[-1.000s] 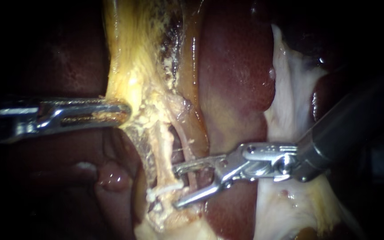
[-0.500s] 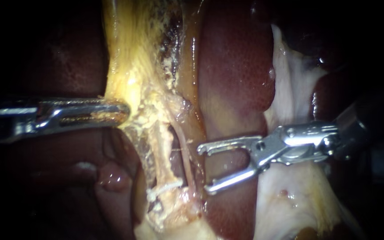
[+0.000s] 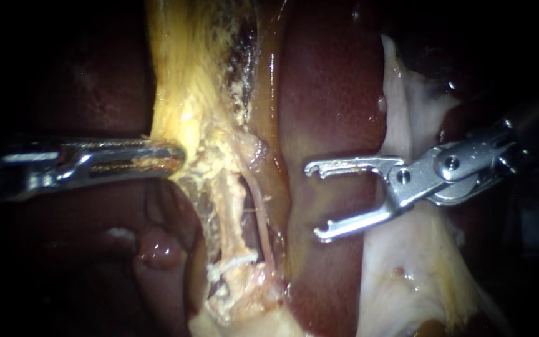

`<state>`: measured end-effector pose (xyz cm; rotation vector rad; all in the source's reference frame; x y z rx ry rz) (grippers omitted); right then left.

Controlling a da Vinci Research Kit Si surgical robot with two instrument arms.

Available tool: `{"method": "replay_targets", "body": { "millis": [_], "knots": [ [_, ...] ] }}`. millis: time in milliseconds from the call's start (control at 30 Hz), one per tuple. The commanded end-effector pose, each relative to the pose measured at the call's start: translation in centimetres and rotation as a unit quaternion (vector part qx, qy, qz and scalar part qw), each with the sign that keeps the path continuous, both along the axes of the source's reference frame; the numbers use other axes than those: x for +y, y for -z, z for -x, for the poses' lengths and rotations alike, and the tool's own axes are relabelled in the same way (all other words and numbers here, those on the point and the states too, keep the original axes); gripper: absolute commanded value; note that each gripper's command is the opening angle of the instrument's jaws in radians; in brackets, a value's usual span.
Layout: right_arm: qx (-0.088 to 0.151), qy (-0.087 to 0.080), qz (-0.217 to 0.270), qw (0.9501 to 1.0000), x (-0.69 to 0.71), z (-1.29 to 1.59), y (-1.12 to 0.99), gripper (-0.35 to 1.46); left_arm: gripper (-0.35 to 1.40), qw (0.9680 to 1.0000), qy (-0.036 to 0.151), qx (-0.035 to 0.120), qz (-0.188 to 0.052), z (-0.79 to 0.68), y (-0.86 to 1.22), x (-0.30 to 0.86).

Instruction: Going back first clip left tube

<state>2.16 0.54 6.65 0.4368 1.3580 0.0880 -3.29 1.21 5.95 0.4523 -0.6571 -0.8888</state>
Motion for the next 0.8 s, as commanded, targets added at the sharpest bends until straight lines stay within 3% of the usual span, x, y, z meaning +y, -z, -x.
{"method": "replay_targets", "body": {
  "millis": [33,467,800],
  "knots": [
    [0.0,0.0,0.0,1.0,0.0,0.0,0.0,0.6,-0.35,1.0,-0.004,-0.003,0.0,0.01,-0.05,-0.01],
    [0.004,0.001,0.008,1.0,0.01,0.04,0.0,0.6,-0.35,0.9998,-0.007,-0.013,-0.016,0.16,-0.62,-0.15],
    [0.014,-0.003,0.018,0.9997,0.07,0.08,0.04,0.6,-0.35,0.9996,-0.014,-0.01,-0.024,0.24,-0.75,-0.22]
  ]
}}
